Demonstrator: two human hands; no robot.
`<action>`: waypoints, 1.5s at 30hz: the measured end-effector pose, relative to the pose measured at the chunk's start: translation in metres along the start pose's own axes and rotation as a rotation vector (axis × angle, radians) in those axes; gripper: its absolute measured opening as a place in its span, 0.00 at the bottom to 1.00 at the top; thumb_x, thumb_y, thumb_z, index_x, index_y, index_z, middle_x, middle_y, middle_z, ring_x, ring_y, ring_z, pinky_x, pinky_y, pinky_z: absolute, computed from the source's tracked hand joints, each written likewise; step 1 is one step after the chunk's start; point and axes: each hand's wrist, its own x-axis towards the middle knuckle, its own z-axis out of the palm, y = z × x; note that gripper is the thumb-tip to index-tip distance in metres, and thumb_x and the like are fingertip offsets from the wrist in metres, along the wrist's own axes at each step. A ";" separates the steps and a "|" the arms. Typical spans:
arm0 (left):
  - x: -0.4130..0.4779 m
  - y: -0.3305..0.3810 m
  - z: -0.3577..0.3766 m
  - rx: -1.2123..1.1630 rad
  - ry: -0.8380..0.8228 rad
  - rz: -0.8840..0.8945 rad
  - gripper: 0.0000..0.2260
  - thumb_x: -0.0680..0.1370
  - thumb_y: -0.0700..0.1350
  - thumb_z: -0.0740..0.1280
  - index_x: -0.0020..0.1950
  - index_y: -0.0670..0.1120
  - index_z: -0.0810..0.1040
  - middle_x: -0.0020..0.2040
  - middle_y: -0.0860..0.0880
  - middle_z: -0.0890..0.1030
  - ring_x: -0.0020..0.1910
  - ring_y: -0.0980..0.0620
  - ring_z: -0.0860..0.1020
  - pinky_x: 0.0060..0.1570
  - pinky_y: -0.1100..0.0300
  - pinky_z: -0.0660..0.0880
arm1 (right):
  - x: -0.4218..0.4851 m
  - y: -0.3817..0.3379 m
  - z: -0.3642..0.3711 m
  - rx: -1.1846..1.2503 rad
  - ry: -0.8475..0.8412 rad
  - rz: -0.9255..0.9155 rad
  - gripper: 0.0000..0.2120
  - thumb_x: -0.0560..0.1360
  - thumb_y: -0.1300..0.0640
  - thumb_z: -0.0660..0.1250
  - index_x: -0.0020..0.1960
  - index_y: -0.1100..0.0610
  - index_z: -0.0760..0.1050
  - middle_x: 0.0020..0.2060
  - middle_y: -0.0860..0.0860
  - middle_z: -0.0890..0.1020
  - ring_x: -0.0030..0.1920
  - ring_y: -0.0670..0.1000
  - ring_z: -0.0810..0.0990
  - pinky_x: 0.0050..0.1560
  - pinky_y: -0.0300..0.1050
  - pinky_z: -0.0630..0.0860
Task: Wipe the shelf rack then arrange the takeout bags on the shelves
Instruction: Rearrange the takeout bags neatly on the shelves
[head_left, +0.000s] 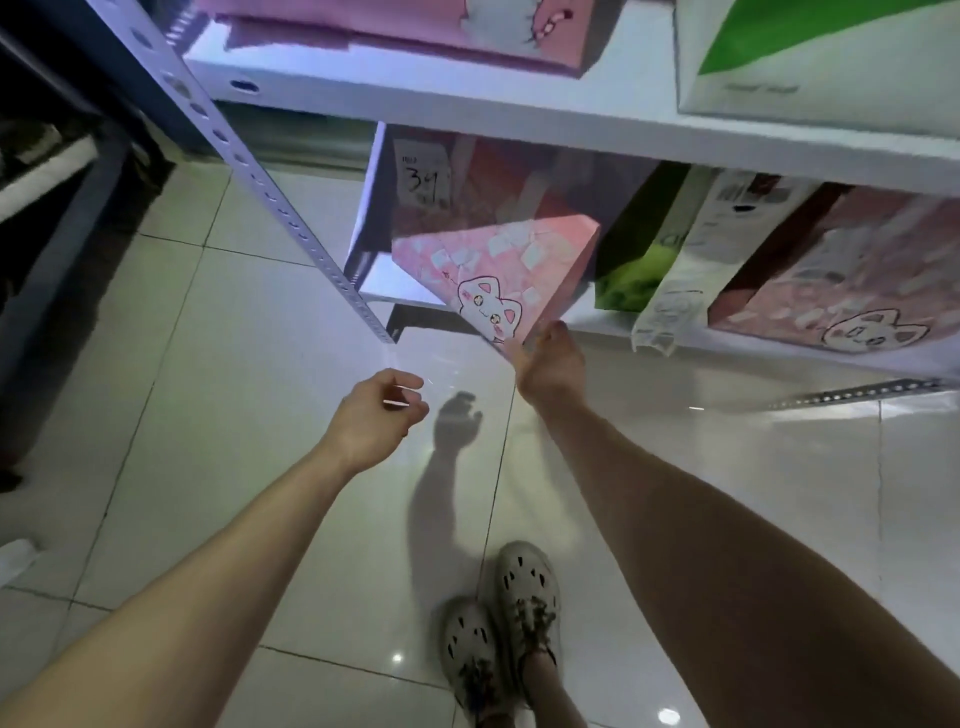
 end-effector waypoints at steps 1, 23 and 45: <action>0.010 -0.006 0.002 0.008 0.005 -0.007 0.10 0.83 0.41 0.72 0.63 0.51 0.83 0.57 0.47 0.87 0.58 0.40 0.86 0.64 0.40 0.82 | 0.013 0.000 0.008 0.027 0.031 -0.003 0.21 0.80 0.47 0.72 0.66 0.59 0.75 0.62 0.57 0.84 0.62 0.61 0.81 0.53 0.43 0.71; -0.019 -0.001 -0.005 0.021 0.180 0.042 0.12 0.83 0.47 0.73 0.66 0.49 0.80 0.55 0.45 0.86 0.55 0.40 0.84 0.58 0.45 0.82 | -0.057 0.036 -0.043 0.185 -0.018 0.076 0.14 0.78 0.57 0.73 0.62 0.55 0.75 0.53 0.52 0.86 0.53 0.57 0.84 0.58 0.54 0.81; -0.374 0.171 0.006 0.038 0.286 0.321 0.25 0.79 0.44 0.74 0.70 0.61 0.68 0.53 0.51 0.87 0.48 0.47 0.85 0.43 0.49 0.83 | -0.332 -0.006 -0.326 0.433 0.064 0.036 0.21 0.73 0.61 0.78 0.60 0.52 0.71 0.49 0.44 0.82 0.49 0.49 0.83 0.47 0.43 0.78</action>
